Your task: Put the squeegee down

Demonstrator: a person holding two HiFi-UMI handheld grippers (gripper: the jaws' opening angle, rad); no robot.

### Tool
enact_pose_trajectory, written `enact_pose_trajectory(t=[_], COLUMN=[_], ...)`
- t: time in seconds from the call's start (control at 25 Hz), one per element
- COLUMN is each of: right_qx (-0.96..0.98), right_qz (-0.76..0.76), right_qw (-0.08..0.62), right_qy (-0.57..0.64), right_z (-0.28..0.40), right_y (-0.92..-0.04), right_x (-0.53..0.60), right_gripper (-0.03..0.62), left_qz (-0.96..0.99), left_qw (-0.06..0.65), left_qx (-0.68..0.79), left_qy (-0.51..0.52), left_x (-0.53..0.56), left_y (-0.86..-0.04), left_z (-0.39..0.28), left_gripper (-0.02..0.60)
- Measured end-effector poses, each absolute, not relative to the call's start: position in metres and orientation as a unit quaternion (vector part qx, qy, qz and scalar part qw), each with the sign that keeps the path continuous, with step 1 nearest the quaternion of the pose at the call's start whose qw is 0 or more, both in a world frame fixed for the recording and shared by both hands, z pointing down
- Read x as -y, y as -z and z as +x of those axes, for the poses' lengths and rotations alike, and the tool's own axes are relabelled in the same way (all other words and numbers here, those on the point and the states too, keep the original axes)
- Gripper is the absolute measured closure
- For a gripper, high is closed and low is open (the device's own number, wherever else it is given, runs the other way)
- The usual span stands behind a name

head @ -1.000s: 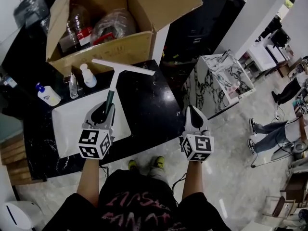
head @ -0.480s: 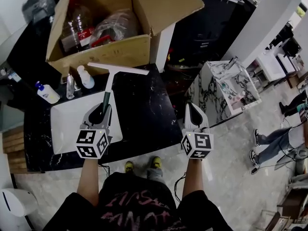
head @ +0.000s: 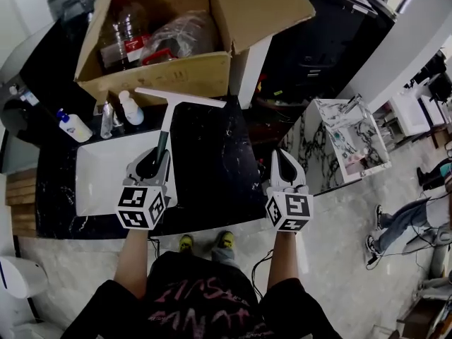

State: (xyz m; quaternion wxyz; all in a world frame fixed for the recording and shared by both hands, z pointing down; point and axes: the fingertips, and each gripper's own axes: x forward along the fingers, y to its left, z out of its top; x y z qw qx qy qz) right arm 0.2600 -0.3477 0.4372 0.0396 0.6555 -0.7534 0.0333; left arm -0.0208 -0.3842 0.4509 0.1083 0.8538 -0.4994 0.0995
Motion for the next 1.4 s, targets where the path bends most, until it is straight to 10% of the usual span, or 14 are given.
enact_pose_trajectory(t=[1.4], right_qx=[0.784], right_qz=[0.617], right_qw=[0.059], right_qy=[-0.04], right_z=[0.279], right_y=[-0.454], right_x=[0.371], right_gripper=[0.592], left_qz=[0.821], left_qw=[0.199], left_qx=[0.503], left_qy=[-0.182], left_x=[0.401], left_y=[-0.56], left_z=[0.048], left_gripper=[0.482])
